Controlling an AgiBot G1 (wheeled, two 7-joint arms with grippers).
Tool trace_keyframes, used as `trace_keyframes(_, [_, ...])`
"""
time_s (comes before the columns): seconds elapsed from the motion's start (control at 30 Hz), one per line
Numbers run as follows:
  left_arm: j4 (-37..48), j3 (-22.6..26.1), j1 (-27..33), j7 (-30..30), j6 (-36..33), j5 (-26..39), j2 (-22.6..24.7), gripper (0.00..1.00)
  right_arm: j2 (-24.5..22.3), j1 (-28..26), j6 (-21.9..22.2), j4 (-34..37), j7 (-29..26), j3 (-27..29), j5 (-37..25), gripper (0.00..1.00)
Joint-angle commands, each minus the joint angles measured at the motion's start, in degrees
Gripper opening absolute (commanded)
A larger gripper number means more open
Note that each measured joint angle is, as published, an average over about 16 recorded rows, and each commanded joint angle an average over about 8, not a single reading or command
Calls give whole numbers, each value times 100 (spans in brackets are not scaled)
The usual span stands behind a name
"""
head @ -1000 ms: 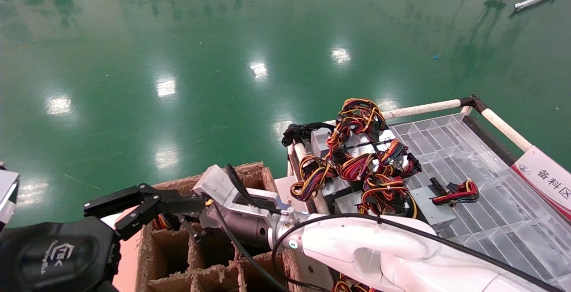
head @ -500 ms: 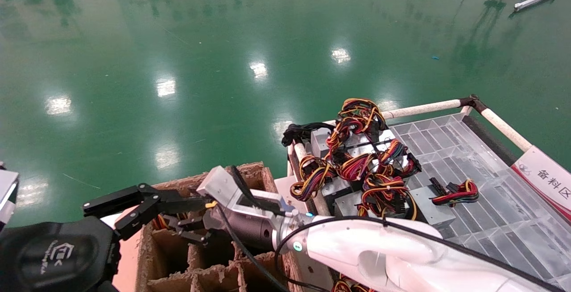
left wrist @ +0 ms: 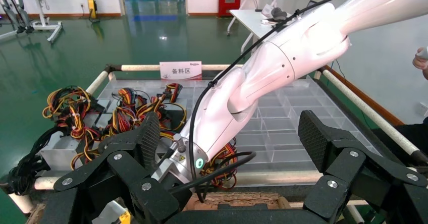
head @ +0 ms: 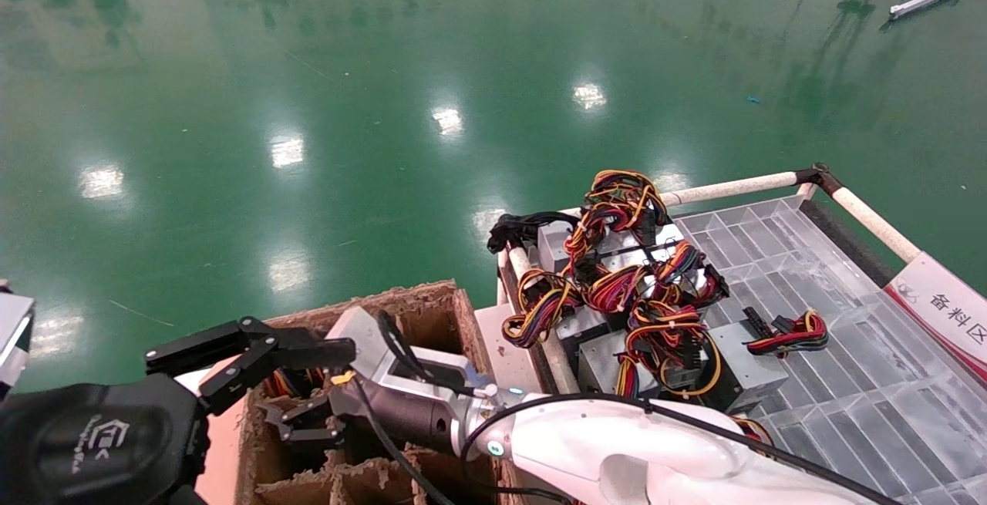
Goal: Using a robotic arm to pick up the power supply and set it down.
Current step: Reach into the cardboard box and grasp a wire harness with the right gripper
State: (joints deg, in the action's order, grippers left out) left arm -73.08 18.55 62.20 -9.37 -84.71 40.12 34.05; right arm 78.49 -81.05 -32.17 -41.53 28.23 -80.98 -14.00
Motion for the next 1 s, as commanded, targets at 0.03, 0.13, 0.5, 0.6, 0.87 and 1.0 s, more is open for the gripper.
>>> trace_keyframes(0.03, [0, 0, 0, 0, 0, 0, 0, 100, 14, 16, 92, -51, 90, 6, 32, 100])
trace_keyframes(0.13, [0, 1, 0, 0, 0, -1, 0, 100, 23, 33, 240, -148, 194, 0, 108, 100])
trace_keyframes(0.5, [0, 3, 1, 1, 1, -2, -1, 100, 40, 24, 686, -360, 368, -207, 319, 45])
trace_keyframes(0.6, [0, 3, 1, 2, 1, -2, -1, 100, 43, 0, 762, -417, 391, -278, 357, 13])
trace_keyframes(0.87, [0, 4, 1, 2, 2, -3, -2, 100, 45, -44, 865, -447, 482, -375, 477, 0])
trace_keyframes(1.0, [0, 5, 1, 2, 2, -3, -2, 100, 46, -39, 921, -462, 553, -397, 538, 0])
